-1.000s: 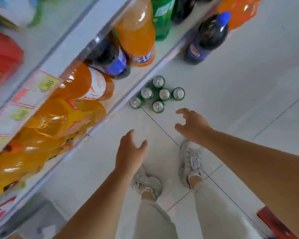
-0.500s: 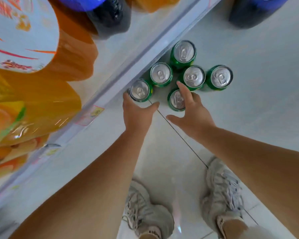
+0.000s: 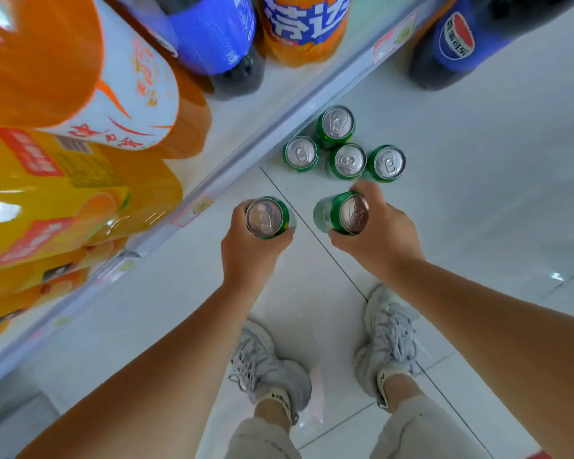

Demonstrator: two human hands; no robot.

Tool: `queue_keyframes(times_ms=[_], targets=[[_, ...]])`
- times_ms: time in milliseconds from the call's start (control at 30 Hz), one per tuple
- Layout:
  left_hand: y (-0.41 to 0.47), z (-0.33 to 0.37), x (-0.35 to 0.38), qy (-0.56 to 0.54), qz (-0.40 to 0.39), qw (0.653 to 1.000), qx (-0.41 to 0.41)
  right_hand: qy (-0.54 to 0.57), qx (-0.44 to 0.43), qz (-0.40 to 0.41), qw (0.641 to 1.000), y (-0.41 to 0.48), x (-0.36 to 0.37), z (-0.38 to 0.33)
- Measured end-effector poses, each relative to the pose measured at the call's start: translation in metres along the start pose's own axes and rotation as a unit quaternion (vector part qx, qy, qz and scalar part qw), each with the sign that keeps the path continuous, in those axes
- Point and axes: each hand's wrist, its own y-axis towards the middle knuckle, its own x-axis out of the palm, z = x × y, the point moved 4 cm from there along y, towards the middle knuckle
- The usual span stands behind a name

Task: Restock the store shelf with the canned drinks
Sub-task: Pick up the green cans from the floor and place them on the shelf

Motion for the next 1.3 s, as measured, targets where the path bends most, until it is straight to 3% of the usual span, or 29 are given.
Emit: queue_keyframes(times_ms=[167,333,467,667,900,1300], targets=[[-0.098,0.070,-0.075,0.010,-0.057,0.998,0.031,0.014,-0.013,-0.013,1.000,-0.098,-0.099,-0.056],[-0.204,0.166,-0.175,-0.017,-0.072,0.994,0.082,0.071,-0.049,0.030,0.996,-0.201,-0.212,-0.132],[-0.292,0.238,-0.268,-0.044,-0.042,0.988,0.140,0.093,-0.108,0.052,0.988,-0.286,-0.300,-0.202],[-0.421,0.301,-0.398,-0.122,0.040,0.971,0.202,0.146,-0.260,0.051,0.953,-0.416,-0.391,-0.305],[-0.537,0.312,-0.519,-0.221,0.125,0.924,0.287,0.204,-0.424,0.008,0.882,-0.538,-0.434,-0.414],[-0.579,0.263,-0.718,-0.291,0.239,0.850,0.369,0.262,-0.533,0.062,0.802,-0.650,-0.404,-0.596]])
